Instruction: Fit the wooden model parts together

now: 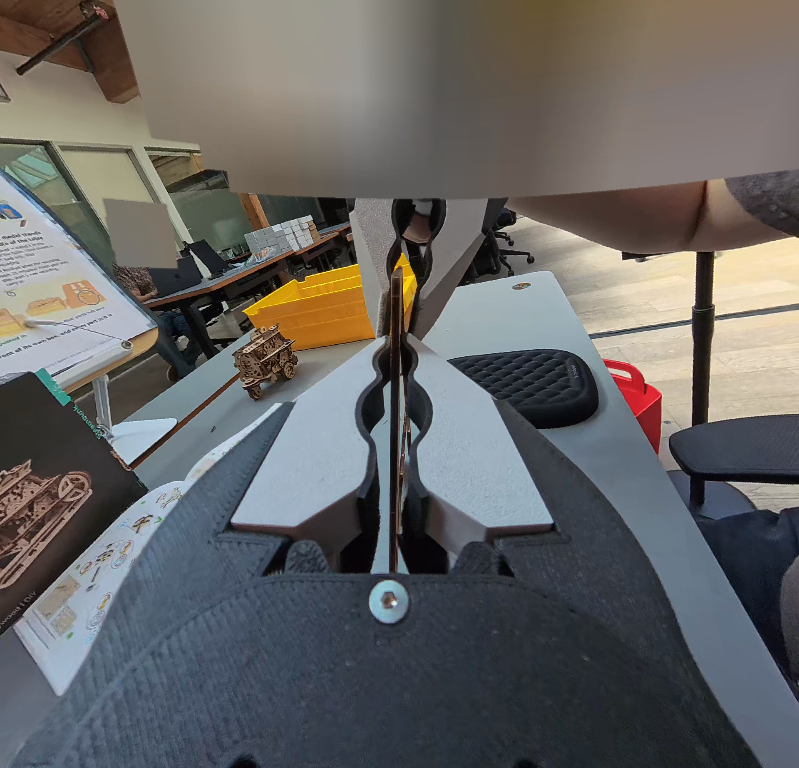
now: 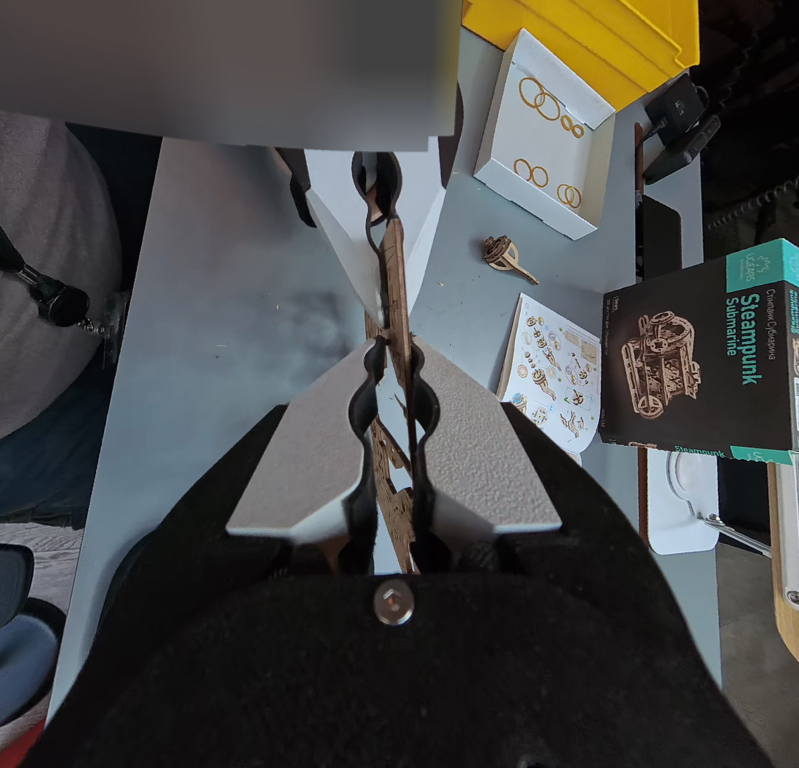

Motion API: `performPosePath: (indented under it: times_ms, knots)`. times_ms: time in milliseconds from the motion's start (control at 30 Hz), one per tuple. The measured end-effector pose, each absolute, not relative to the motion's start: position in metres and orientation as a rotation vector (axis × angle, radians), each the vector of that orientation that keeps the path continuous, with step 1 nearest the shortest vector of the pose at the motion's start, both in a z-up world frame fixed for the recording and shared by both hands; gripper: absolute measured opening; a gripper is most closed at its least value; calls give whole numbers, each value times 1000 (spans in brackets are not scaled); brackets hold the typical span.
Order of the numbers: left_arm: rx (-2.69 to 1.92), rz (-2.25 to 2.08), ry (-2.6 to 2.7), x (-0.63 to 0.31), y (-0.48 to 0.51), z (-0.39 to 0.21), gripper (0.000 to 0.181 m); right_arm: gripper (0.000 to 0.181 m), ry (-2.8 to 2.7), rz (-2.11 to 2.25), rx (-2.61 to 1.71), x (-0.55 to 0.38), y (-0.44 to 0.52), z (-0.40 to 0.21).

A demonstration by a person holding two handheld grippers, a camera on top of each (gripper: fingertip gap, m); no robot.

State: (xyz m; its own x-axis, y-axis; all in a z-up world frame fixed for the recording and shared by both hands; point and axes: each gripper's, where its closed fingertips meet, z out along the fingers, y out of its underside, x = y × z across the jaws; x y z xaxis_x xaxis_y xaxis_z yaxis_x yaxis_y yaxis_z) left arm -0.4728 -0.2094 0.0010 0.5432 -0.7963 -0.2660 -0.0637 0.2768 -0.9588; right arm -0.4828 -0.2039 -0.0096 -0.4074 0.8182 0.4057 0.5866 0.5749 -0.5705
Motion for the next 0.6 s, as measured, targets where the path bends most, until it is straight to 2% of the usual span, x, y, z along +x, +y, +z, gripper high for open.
performPosePath:
  times_ms: [200, 500, 600]
  knots:
    - [-1228, -607, 866, -476, -205, 1, 1, 7, -2144, 483, -1205, -485, -200, -11]
    - [-1253, -560, 867, -476, -200, -4, 1, 7, -2240, 239, -1268, -484, -194, -15]
    - [-1245, -569, 858, -477, -201, -2, 1, 8, -2230, 371, -1307, -485, -195, -13]
